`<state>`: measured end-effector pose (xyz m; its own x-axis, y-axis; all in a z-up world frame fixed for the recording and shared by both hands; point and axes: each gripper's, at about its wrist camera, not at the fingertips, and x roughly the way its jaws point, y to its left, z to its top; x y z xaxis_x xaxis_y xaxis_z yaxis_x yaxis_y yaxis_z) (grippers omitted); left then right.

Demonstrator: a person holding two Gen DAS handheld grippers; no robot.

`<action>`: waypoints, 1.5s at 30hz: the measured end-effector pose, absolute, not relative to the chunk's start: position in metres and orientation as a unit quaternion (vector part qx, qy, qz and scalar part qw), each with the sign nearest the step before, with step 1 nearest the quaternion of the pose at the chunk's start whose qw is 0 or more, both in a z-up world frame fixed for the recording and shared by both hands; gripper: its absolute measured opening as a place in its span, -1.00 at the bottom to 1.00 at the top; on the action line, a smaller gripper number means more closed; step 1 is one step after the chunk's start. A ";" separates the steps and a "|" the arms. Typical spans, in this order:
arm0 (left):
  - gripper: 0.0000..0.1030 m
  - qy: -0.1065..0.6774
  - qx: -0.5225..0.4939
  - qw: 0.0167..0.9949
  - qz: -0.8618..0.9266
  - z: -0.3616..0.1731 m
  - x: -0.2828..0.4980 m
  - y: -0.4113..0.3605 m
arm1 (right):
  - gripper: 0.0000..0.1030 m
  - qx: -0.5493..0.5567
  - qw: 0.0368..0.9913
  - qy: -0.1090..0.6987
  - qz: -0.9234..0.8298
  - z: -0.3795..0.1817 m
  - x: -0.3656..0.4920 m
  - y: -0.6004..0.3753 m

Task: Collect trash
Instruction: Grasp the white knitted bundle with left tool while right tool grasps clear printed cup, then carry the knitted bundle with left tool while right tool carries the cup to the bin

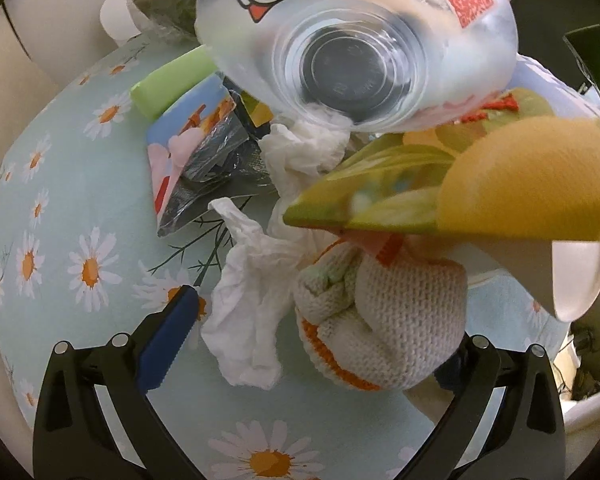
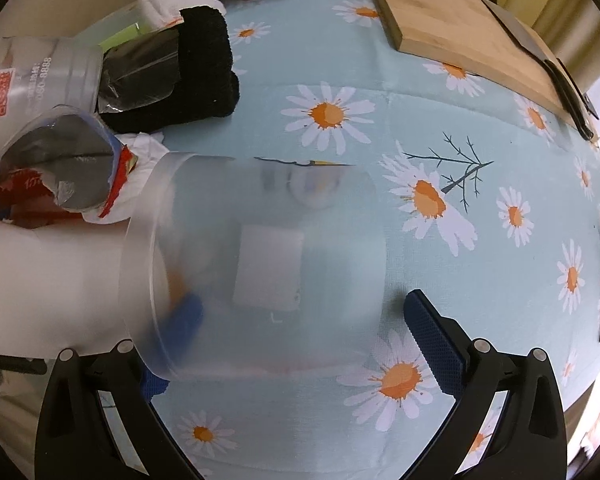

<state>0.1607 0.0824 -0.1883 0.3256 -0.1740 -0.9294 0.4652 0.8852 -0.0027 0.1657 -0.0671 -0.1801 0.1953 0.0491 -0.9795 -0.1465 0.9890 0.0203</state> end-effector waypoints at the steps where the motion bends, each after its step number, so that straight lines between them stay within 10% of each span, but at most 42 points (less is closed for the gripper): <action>1: 0.92 0.546 0.133 0.803 -0.199 -0.190 0.161 0.085 | 0.88 -0.039 0.774 0.629 0.064 -0.180 0.164 -0.066; 9: 0.63 0.542 0.119 0.810 -0.191 -0.174 0.149 0.091 | 0.82 -0.045 0.784 0.613 0.091 -0.178 0.149 -0.071; 13: 0.16 0.541 0.106 0.809 -0.202 -0.165 0.145 0.090 | -0.02 0.016 0.791 0.601 0.113 -0.166 0.145 -0.092; 15: 0.05 0.539 0.099 0.812 -0.201 -0.161 0.143 0.091 | -0.05 0.048 0.791 0.598 0.123 -0.162 0.145 -0.103; 24: -0.01 0.530 0.068 0.828 -0.169 -0.134 0.123 0.095 | -0.13 0.019 0.796 0.582 0.166 -0.134 0.142 -0.130; 35: -0.04 0.529 0.001 0.845 -0.082 -0.114 0.087 0.111 | -0.87 0.018 0.784 0.584 0.212 -0.119 0.128 -0.156; 45: -0.05 0.520 0.006 0.854 -0.040 -0.097 0.063 0.103 | -0.93 0.025 0.790 0.565 0.236 -0.108 0.121 -0.184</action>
<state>0.0635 0.1032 -0.0970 0.4570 -0.0615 -0.8873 0.0740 0.9968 -0.0310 0.1214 -0.1844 -0.1082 0.2505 0.4012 -0.8811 -0.3452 0.8873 0.3059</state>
